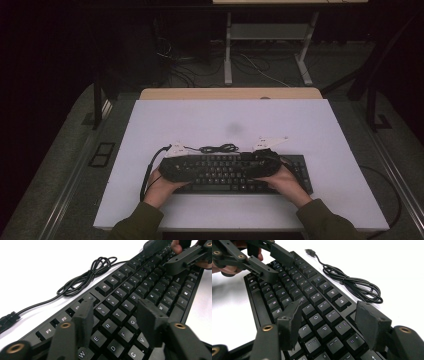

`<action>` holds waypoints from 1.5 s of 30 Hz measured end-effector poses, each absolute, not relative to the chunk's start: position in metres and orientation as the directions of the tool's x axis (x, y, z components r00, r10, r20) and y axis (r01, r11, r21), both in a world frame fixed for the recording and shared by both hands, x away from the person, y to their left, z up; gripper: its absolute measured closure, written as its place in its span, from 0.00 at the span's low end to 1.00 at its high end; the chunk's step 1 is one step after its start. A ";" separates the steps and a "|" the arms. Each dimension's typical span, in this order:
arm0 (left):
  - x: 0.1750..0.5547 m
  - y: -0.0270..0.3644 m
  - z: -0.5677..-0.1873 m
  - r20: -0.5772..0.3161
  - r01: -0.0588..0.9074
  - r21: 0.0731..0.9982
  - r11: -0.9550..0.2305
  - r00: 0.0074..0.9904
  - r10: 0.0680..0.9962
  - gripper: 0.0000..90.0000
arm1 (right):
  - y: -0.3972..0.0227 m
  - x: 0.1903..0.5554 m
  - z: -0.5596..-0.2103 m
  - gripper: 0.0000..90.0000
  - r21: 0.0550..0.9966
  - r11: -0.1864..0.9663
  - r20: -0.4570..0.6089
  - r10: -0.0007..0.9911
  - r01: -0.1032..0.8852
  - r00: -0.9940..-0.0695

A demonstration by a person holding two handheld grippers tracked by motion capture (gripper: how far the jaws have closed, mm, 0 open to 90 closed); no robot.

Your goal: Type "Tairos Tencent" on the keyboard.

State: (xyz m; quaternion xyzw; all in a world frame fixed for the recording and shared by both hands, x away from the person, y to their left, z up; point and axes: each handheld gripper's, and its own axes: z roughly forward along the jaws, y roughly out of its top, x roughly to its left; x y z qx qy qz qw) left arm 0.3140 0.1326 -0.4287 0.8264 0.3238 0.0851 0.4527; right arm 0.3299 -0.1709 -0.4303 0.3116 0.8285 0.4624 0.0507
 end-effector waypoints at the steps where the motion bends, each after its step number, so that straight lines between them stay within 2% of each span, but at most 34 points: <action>1: 0.314 0.133 -0.429 -0.152 0.456 0.806 -0.378 0.776 0.613 0.49 | -0.170 0.330 -0.430 0.44 0.797 0.376 0.206 0.566 0.473 -0.798; 6: 0.312 0.135 -0.430 -0.160 0.458 0.813 -0.361 0.771 0.617 0.42 | -0.168 0.330 -0.431 0.50 0.796 0.381 0.204 0.564 0.471 -0.800; 14: 0.307 0.140 -0.429 -0.157 0.454 0.819 -0.351 0.765 0.624 0.38 | -0.162 0.332 -0.430 0.77 0.789 0.400 0.198 0.554 0.467 -0.809; 24: 0.302 0.146 -0.431 -0.165 0.459 0.823 -0.335 0.757 0.632 0.31 | -0.154 0.334 -0.431 0.98 0.764 0.448 0.198 0.520 0.463 -0.831; 33: 0.301 0.149 -0.433 -0.165 0.475 0.814 -0.334 0.741 0.651 0.17 | -0.148 0.336 -0.434 0.99 0.747 0.482 0.192 0.502 0.458 -0.843; 45: 0.301 0.150 -0.433 -0.164 0.476 0.814 -0.333 0.738 0.655 0.17 | -0.147 0.337 -0.434 0.99 0.742 0.487 0.189 0.508 0.461 -0.840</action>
